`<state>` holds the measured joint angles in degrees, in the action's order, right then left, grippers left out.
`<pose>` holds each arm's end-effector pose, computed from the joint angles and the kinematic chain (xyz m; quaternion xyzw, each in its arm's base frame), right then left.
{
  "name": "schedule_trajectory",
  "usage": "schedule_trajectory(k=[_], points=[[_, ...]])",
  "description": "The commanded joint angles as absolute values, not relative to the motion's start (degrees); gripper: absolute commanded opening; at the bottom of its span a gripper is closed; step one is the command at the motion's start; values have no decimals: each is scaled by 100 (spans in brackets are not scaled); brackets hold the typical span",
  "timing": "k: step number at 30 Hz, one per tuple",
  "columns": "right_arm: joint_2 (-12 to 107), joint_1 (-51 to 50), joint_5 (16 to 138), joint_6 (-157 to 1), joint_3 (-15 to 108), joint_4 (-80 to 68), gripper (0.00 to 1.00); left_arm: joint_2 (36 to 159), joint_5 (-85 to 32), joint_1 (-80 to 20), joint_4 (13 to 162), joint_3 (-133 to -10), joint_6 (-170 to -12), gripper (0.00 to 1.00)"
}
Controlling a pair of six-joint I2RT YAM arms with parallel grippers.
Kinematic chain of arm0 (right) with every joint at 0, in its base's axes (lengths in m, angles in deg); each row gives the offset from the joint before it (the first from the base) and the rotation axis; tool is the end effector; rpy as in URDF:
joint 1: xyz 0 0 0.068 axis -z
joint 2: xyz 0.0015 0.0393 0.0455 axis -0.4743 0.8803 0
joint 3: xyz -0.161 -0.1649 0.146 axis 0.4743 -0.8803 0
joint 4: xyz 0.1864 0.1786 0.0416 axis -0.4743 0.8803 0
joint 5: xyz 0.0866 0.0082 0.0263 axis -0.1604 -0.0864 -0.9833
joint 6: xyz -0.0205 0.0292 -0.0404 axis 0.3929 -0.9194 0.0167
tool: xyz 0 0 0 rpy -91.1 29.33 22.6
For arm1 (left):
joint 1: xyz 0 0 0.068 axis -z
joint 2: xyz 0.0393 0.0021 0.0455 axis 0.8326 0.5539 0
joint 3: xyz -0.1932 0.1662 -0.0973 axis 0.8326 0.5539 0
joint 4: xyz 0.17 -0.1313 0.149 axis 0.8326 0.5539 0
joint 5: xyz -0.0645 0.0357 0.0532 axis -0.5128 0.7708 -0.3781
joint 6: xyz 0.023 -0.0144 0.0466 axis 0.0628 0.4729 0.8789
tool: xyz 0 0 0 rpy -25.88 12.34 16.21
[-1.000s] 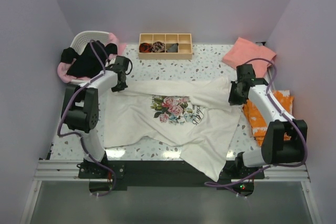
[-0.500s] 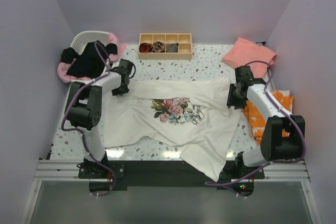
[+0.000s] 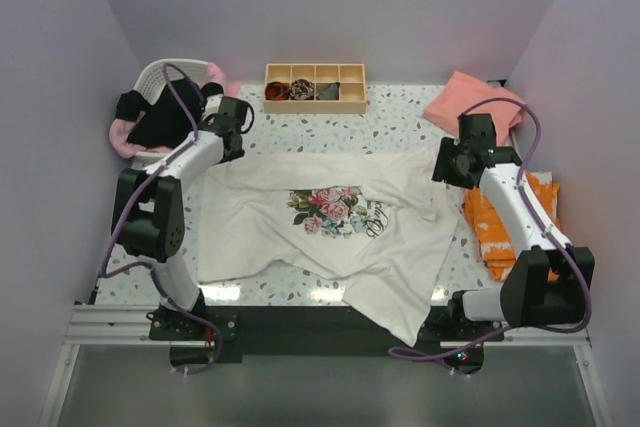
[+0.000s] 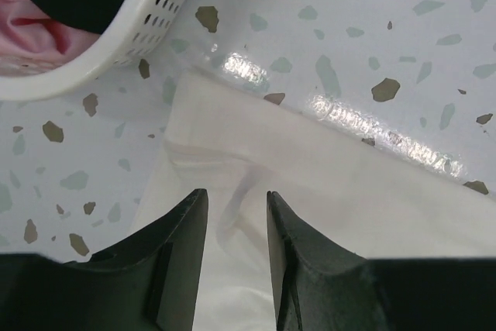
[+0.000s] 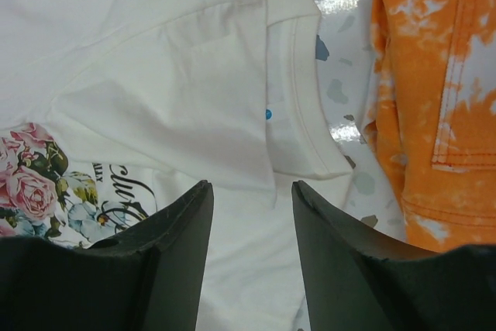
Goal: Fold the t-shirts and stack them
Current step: Fold the flattened tshirt in 1/3 of the way
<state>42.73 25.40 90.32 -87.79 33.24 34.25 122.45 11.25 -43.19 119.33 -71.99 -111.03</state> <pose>0.2735 0.0105 0.2812 0.1287 0.9419 0.0065 0.3101 0.3645 -0.0673 0.2221 -0.2220 0.9043 0.1225 0.3434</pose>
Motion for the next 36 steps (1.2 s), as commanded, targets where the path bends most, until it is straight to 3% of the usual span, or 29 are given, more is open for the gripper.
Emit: schedule_trajectory(k=[1,18,36], points=[[4578,2568,8483,-8843,3317,2866,49,12701,990,-4283,11808,-7513,-11086,41],[4974,2568,8166,-8861,3194,2522,46,13246,-346,-4160,11271,-7593,-11104,38],[5027,2568,8008,-8870,2956,2452,46,12623,488,-4142,11702,-6547,-11394,39]])
